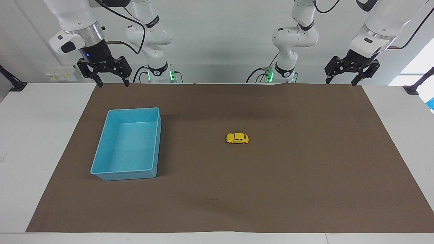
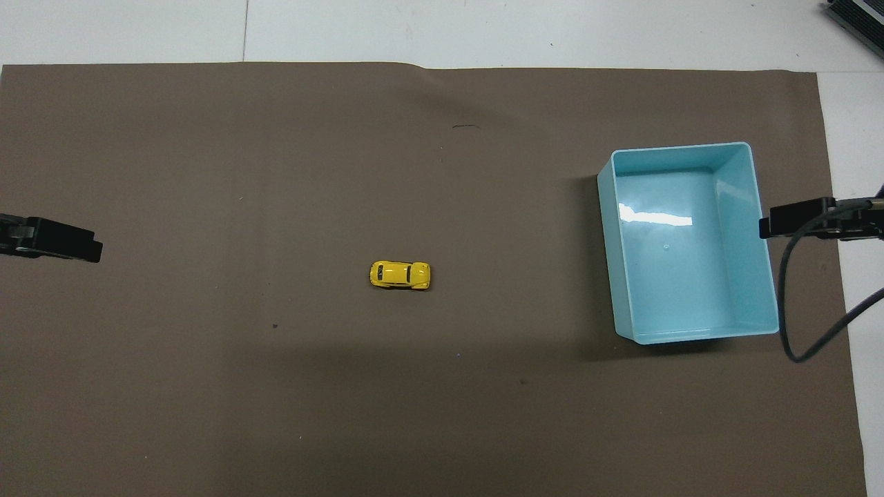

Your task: Wind up and store yellow beetle car

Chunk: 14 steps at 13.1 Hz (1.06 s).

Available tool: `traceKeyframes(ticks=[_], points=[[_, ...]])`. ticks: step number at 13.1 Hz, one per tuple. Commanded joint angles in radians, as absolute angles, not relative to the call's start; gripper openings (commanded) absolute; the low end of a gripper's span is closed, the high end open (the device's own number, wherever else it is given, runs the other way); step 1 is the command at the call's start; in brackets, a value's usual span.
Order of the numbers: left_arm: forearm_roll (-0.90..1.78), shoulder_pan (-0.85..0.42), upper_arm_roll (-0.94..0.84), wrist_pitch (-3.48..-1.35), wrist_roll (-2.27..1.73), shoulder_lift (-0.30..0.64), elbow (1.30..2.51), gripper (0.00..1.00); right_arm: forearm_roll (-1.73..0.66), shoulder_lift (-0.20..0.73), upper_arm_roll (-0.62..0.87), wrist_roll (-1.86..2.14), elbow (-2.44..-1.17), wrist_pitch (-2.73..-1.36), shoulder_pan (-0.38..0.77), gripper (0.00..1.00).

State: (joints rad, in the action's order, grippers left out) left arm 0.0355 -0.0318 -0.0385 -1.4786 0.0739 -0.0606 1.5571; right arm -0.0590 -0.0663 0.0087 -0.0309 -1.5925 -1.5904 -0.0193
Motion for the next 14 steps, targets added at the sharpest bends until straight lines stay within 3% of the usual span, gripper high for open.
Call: traceKeyframes(ticks=[1,14], points=[[0.021,-0.031,-0.041,-1.485,0.087,-0.069,1.568,1.00,-0.067,-0.075,0.012,-0.026,-1.592,-1.575,-0.031,1.00],[0.023,-0.026,-0.040,-1.482,0.074,-0.074,1.575,1.00,-0.072,-0.077,0.012,-0.026,-1.592,-1.580,-0.031,1.00]])
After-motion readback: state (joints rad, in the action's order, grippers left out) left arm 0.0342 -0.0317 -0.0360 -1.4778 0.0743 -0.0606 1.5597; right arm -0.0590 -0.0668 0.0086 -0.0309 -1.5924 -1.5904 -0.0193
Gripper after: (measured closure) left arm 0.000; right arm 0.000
